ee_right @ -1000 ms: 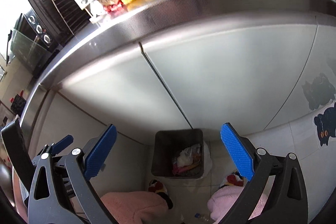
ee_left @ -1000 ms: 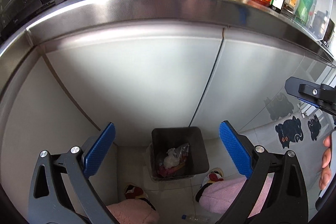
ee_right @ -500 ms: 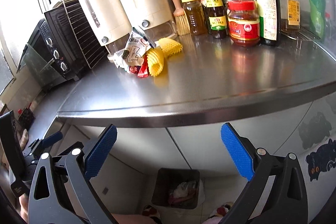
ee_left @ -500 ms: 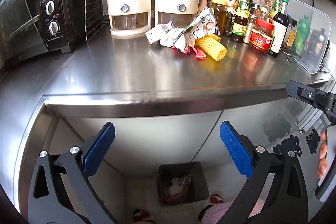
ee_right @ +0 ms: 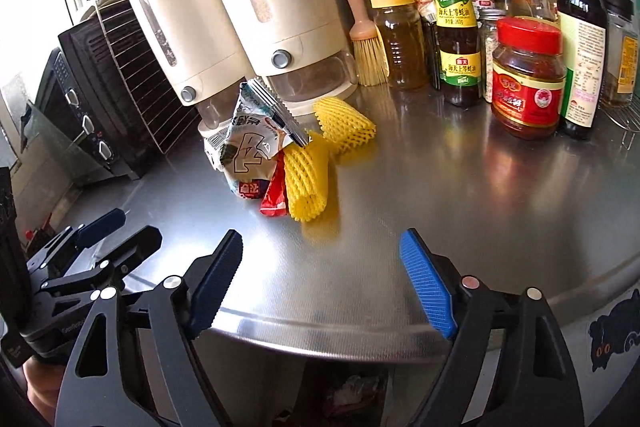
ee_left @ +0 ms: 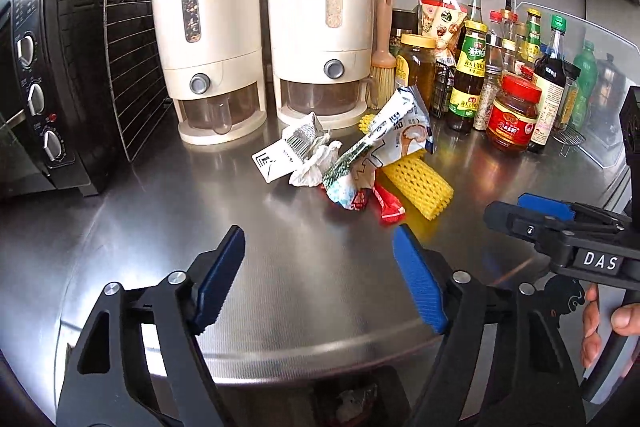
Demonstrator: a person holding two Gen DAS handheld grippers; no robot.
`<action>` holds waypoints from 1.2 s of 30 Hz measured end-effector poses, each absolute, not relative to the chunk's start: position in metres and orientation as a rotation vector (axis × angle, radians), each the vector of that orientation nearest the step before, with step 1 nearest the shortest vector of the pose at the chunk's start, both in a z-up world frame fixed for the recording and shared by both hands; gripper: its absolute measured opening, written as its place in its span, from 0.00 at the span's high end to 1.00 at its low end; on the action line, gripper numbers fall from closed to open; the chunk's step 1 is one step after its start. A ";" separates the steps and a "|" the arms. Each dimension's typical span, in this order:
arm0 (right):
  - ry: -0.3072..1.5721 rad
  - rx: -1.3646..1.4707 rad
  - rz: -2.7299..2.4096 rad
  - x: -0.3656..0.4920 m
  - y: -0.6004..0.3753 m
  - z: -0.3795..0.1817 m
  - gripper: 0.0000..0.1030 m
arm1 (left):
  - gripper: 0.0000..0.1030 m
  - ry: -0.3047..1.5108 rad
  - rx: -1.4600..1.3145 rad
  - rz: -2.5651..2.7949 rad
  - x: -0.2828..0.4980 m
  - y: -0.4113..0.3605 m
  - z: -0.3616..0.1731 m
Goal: Collect trash
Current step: 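Grasp the seaweed snack wrapper with the left tool while the right tool grasps the yellow foam net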
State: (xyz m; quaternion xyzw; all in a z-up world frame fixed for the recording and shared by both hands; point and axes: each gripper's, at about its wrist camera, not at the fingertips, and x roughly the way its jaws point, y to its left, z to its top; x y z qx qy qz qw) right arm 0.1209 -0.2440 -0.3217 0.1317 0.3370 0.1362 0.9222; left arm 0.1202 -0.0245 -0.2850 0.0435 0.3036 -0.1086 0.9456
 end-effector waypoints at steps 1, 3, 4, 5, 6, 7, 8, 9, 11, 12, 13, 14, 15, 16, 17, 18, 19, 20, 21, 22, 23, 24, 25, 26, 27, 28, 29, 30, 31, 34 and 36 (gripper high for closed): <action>0.699 0.276 0.281 0.127 -0.243 -0.324 0.29 | 0.37 0.627 0.083 -0.234 0.127 -0.025 -0.286; 0.722 0.295 0.291 0.140 -0.241 -0.329 0.36 | 0.41 0.633 0.081 -0.254 0.137 -0.029 -0.288; 0.733 0.314 0.304 0.146 -0.240 -0.332 0.37 | 0.42 0.635 0.088 -0.259 0.142 -0.031 -0.289; 0.740 0.327 0.310 0.151 -0.240 -0.334 0.37 | 0.43 0.636 0.094 -0.266 0.147 -0.034 -0.290; 0.743 0.333 0.311 0.155 -0.239 -0.336 0.39 | 0.46 0.638 0.101 -0.271 0.151 -0.036 -0.292; 0.744 0.334 0.308 0.159 -0.238 -0.337 0.40 | 0.47 0.643 0.108 -0.273 0.156 -0.039 -0.293; 0.748 0.338 0.310 0.163 -0.237 -0.338 0.43 | 0.47 0.647 0.113 -0.276 0.160 -0.041 -0.295; 0.752 0.346 0.314 0.166 -0.238 -0.339 0.46 | 0.47 0.650 0.117 -0.279 0.164 -0.043 -0.296; 0.758 0.351 0.319 0.172 -0.236 -0.341 0.47 | 0.47 0.652 0.122 -0.282 0.171 -0.046 -0.298; 0.759 0.350 0.320 0.175 -0.236 -0.342 0.49 | 0.47 0.653 0.121 -0.285 0.174 -0.047 -0.299; 0.762 0.350 0.321 0.177 -0.235 -0.343 0.50 | 0.47 0.655 0.119 -0.290 0.178 -0.048 -0.300; 0.767 0.353 0.324 0.180 -0.235 -0.344 0.51 | 0.47 0.657 0.118 -0.293 0.182 -0.049 -0.300; 0.773 0.362 0.330 0.183 -0.235 -0.346 0.53 | 0.47 0.657 0.118 -0.296 0.186 -0.050 -0.301; 0.778 0.370 0.334 0.185 -0.236 -0.347 0.54 | 0.48 0.659 0.117 -0.303 0.189 -0.051 -0.301; 0.782 0.375 0.337 0.187 -0.236 -0.348 0.55 | 0.54 0.662 0.117 -0.312 0.192 -0.053 -0.302; 0.784 0.373 0.340 0.189 -0.236 -0.349 0.58 | 0.59 0.667 0.119 -0.317 0.196 -0.054 -0.302; 0.784 0.370 0.343 0.190 -0.236 -0.349 0.60 | 0.62 0.673 0.120 -0.323 0.200 -0.056 -0.303; 0.786 0.368 0.346 0.191 -0.235 -0.349 0.63 | 0.71 0.681 0.119 -0.330 0.203 -0.057 -0.305; 0.788 0.367 0.348 0.192 -0.235 -0.350 0.67 | 0.84 0.691 0.113 -0.339 0.207 -0.059 -0.306; 0.792 0.364 0.350 0.194 -0.235 -0.351 0.70 | 0.89 0.698 0.102 -0.347 0.209 -0.059 -0.308; 0.797 0.363 0.352 0.195 -0.235 -0.352 0.75 | 0.93 0.701 0.093 -0.351 0.211 -0.059 -0.309; 0.800 0.366 0.354 0.196 -0.235 -0.353 0.79 | 0.95 0.702 0.087 -0.355 0.212 -0.059 -0.310; 0.804 0.369 0.356 0.197 -0.236 -0.353 0.80 | 0.97 0.702 0.083 -0.356 0.213 -0.060 -0.310; 0.805 0.373 0.356 0.197 -0.237 -0.354 0.82 | 0.99 0.704 0.077 -0.358 0.213 -0.059 -0.311; 0.804 0.376 0.357 0.198 -0.238 -0.354 0.85 | 1.00 0.704 0.073 -0.359 0.214 -0.059 -0.311; 0.801 0.377 0.358 0.198 -0.238 -0.354 0.86 | 1.00 0.702 0.070 -0.356 0.214 -0.058 -0.311; 0.798 0.375 0.359 0.197 -0.238 -0.353 0.88 | 1.00 0.699 0.069 -0.351 0.213 -0.058 -0.311; 0.794 0.369 0.358 0.196 -0.238 -0.353 0.88 | 1.00 0.695 0.066 -0.347 0.212 -0.057 -0.310; 0.786 0.362 0.356 0.195 -0.237 -0.351 0.88 | 1.00 0.692 0.064 -0.341 0.211 -0.056 -0.309; 0.759 0.349 0.344 0.188 -0.237 -0.346 0.89 | 1.00 0.683 0.052 -0.329 0.206 -0.051 -0.303; 0.749 0.350 0.347 0.184 -0.239 -0.340 0.89 | 1.00 0.662 0.054 -0.320 0.199 -0.049 -0.294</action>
